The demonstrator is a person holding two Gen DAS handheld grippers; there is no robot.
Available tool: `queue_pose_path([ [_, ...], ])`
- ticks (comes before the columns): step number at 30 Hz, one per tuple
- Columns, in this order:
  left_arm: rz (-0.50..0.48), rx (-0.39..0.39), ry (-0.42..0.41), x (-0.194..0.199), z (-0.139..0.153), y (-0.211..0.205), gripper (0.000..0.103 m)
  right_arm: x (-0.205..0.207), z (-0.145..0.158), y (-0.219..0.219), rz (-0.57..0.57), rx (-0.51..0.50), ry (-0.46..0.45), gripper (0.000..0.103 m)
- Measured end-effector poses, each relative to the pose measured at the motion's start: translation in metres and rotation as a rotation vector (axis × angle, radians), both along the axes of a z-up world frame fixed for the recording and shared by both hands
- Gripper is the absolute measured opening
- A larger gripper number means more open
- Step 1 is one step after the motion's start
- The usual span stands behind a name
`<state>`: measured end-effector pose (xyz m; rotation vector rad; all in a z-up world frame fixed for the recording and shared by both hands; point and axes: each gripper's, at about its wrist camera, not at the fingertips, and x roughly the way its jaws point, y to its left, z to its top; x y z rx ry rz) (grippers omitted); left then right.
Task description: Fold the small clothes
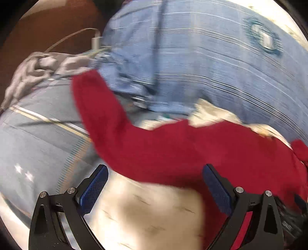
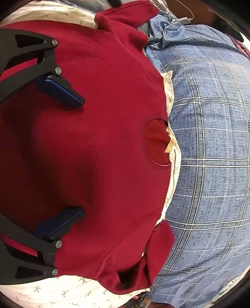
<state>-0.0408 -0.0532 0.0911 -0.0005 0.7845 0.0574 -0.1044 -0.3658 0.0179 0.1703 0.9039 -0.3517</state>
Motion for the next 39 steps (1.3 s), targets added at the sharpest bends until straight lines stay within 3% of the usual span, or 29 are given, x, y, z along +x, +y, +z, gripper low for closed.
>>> queue_pose_path([
  [5,0.191,0.047,-0.023,0.046,0.012,0.041,0.098,0.000,-0.001,0.001,0.000,-0.003,0.003,0.103],
  [12,0.362,0.151,0.034,0.105,-0.010,0.057,0.092,0.000,-0.002,0.000,0.000,0.011,-0.003,0.103],
  [21,0.437,0.279,0.003,0.150,-0.030,0.057,0.092,-0.001,-0.002,0.000,-0.001,0.012,-0.009,0.103],
  [24,0.418,0.305,-0.006,0.159,-0.034,0.054,0.091,-0.001,-0.002,0.000,-0.003,0.015,-0.013,0.103],
  [25,0.410,0.308,-0.012,0.162,-0.035,0.056,0.089,0.000,-0.002,0.001,-0.003,0.013,-0.013,0.103],
  [28,0.391,0.314,-0.035,0.165,-0.033,0.056,0.053,0.000,-0.003,0.001,-0.005,0.010,-0.013,0.103],
  [30,0.379,0.273,-0.035,0.162,-0.031,0.058,0.010,-0.001,-0.003,0.001,-0.005,0.010,-0.014,0.103],
  [34,0.340,0.129,-0.022,0.150,-0.022,0.064,0.007,-0.001,-0.003,0.001,-0.005,0.009,-0.014,0.103],
  [39,0.181,-0.009,-0.108,0.108,0.024,0.028,0.007,0.001,-0.004,0.001,-0.003,0.009,-0.008,0.103],
])
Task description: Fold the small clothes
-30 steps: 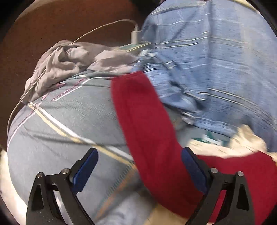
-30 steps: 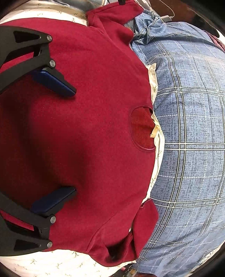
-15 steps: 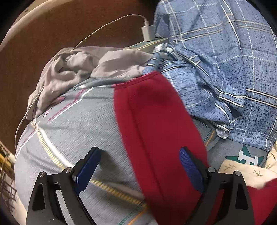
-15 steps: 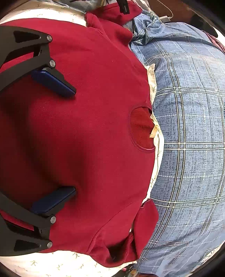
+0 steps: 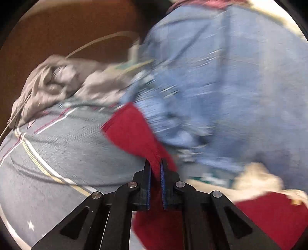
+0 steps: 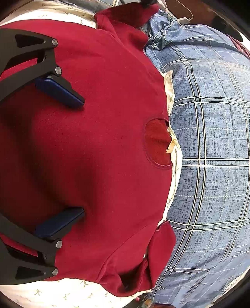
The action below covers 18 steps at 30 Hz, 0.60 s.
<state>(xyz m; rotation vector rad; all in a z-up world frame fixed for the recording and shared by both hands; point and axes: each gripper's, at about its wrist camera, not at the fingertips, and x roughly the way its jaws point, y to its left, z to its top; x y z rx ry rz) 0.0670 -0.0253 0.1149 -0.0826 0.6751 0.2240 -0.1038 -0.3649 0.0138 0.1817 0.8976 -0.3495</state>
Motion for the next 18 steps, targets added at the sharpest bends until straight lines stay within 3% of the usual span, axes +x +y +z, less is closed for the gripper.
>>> queue_pose_path([
  [4,-0.219,-0.038,-0.048,-0.043,0.030,-0.069,0.007,-0.004,0.007,-0.005,0.034,0.053,-0.006,0.102],
  [6,-0.337,-0.063,-0.046,-0.063,0.036,-0.110,0.007,-0.013,0.023,-0.012,0.079,0.078,-0.017,0.092],
  [8,-0.416,-0.087,-0.027,-0.075,0.034,-0.141,0.007,-0.026,0.040,-0.020,0.066,0.050,-0.049,0.090],
  [14,-0.588,-0.118,0.084,-0.094,-0.007,-0.234,0.007,-0.062,0.073,-0.072,-0.044,-0.037,-0.071,0.091],
  [18,-0.682,-0.130,0.199,-0.100,-0.035,-0.268,0.012,-0.073,0.073,-0.109,-0.137,0.030,-0.065,0.091],
])
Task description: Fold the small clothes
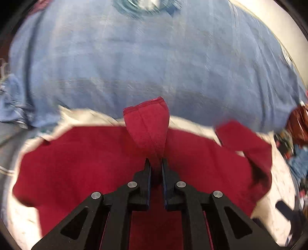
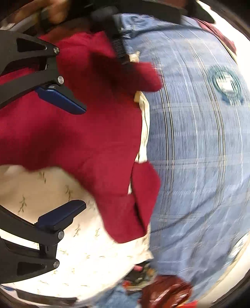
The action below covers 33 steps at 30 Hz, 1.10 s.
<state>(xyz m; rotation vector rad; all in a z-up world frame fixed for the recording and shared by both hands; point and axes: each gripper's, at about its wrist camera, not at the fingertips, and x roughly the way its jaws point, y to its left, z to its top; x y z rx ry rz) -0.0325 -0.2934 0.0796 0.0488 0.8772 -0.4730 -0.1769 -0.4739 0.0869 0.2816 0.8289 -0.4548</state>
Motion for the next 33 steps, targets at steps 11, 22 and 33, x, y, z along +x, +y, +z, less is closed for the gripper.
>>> queue_pose_path([
  [11,0.071,0.149,-0.246,-0.040,0.076,0.105,0.077,0.042,-0.008,-0.003,0.080,0.149,-0.054,0.092],
  [22,0.351,0.254,0.004,0.013,-0.019,0.172,0.077,0.119,-0.057,-0.002,0.155,0.058,0.135,0.067],
  [33,0.379,0.193,-0.004,0.016,-0.016,0.195,0.078,0.101,-0.026,-0.003,0.152,-0.008,-0.004,0.003],
])
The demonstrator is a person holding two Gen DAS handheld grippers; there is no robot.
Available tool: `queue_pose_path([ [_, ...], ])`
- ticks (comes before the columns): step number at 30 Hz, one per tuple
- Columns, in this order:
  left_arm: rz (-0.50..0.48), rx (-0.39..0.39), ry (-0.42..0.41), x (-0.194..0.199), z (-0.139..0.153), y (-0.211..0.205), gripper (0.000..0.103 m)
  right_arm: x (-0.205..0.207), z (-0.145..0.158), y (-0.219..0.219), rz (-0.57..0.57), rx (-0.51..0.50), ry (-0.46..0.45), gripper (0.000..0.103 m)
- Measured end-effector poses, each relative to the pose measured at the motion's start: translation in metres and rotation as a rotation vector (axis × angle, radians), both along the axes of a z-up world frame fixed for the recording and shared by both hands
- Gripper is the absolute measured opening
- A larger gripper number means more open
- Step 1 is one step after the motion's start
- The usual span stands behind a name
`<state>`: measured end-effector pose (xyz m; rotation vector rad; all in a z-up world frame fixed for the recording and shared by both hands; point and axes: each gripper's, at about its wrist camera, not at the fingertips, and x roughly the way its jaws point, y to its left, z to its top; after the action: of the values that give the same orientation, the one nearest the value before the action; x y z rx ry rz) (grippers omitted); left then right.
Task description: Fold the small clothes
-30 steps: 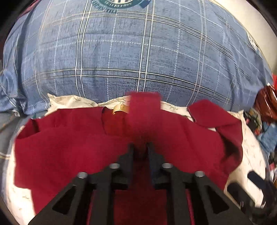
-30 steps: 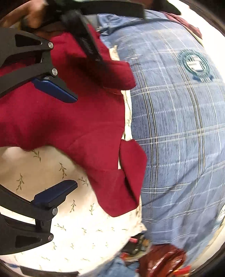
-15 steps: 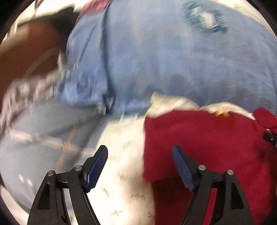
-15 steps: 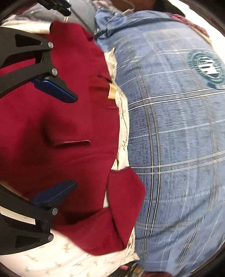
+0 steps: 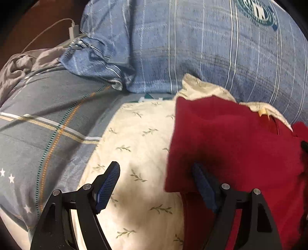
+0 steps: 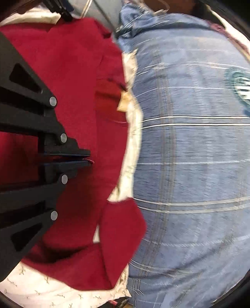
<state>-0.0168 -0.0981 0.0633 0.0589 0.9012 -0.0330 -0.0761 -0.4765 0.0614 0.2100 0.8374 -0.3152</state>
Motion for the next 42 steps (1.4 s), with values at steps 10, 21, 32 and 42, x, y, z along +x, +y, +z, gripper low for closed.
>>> queue_pose_path([
  [10,-0.003,0.050,0.031,0.005,-0.010,-0.008,0.076,-0.003,-0.002,-0.030,-0.134,0.046,0.055,0.025],
  [21,0.030,0.051,0.061,0.018,-0.019,-0.003,0.078,0.092,0.012,0.167,0.552,0.182,0.003,0.040],
  [32,0.046,-0.027,0.039,0.024,-0.015,0.008,0.076,0.135,-0.027,0.185,0.439,0.110,0.070,0.027],
  [42,-0.127,-0.132,-0.044,0.002,-0.003,-0.017,0.076,0.040,-0.023,0.071,0.143,-0.026,0.130,0.045],
])
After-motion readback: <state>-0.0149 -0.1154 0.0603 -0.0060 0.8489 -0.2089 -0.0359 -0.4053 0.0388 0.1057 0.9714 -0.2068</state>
